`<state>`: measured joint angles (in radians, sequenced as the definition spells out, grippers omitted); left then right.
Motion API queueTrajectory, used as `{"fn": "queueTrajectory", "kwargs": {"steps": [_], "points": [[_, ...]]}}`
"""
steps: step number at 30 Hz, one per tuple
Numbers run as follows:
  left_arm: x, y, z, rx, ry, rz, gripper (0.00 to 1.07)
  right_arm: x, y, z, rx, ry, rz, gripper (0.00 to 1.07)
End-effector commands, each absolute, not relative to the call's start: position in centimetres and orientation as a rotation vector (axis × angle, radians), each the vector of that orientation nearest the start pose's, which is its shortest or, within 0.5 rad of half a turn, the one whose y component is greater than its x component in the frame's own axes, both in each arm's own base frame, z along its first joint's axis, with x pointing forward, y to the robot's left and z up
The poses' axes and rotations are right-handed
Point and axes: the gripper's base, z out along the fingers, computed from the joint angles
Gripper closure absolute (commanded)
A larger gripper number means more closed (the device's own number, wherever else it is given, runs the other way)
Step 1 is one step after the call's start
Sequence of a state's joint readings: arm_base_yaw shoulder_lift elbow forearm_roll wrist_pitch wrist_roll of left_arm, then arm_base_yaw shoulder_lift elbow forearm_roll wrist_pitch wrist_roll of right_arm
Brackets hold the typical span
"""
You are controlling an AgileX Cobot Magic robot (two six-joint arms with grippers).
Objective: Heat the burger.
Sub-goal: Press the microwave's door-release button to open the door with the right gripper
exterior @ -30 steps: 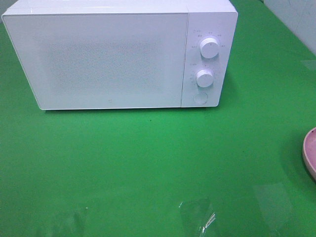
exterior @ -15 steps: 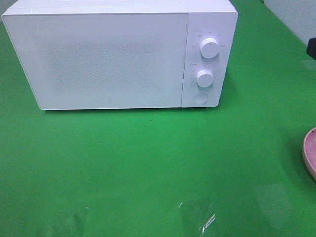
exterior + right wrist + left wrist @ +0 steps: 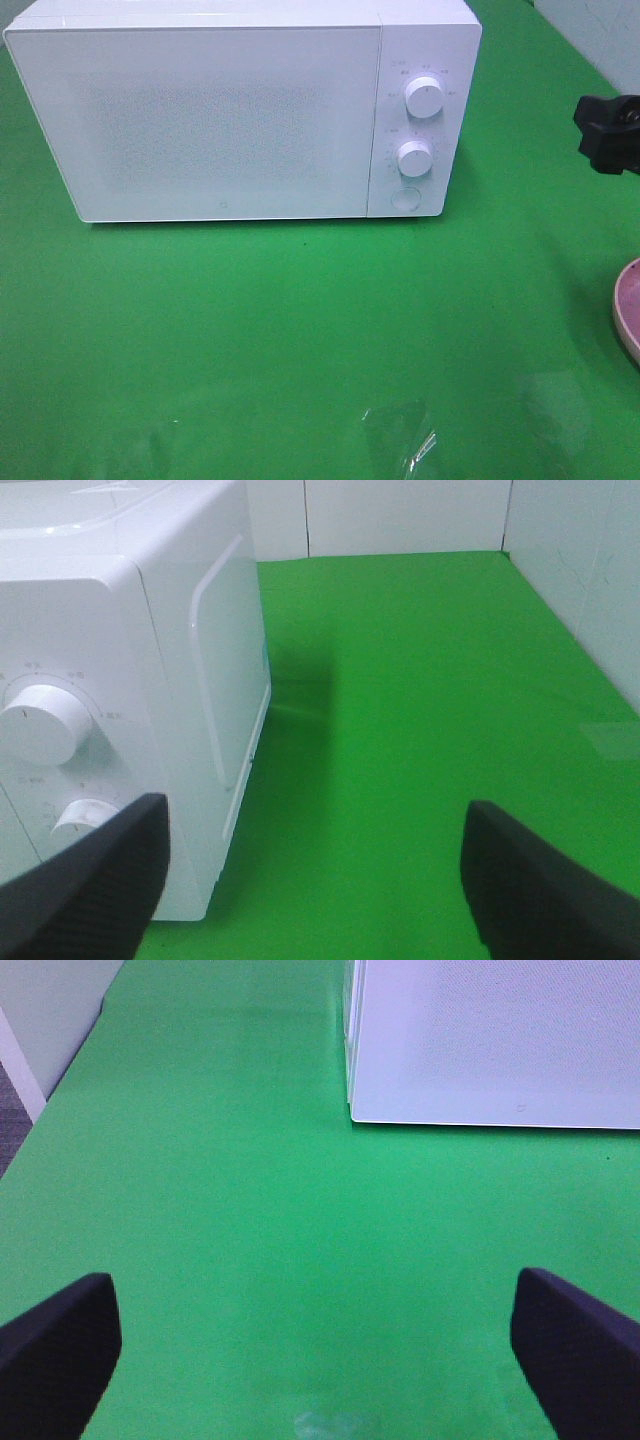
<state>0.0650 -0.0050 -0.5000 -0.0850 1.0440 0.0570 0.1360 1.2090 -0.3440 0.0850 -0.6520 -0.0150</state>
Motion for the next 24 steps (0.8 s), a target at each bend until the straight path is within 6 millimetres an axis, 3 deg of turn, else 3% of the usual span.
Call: {"fn": "queueTrajectory", "kwargs": {"steps": [1,3,12,24], "points": [[-0.7,-0.8,27.9,-0.01,1.994,-0.033,0.09,21.9,2.8,22.6,-0.047,1.656,0.055,0.32],[-0.7,-0.8,27.9,-0.01,1.994,-0.033,0.09,21.7,4.3,21.5,-0.053,1.643,0.043,0.32],[-0.7,-0.8,27.9,-0.01,1.994,-0.033,0.09,21.5,6.9,20.7,-0.076,1.587,0.015,0.32],[-0.7,-0.8,27.9,-0.01,1.994,-0.033,0.09,20.3,11.3,18.2,-0.091,1.624,0.034,0.32]]}}
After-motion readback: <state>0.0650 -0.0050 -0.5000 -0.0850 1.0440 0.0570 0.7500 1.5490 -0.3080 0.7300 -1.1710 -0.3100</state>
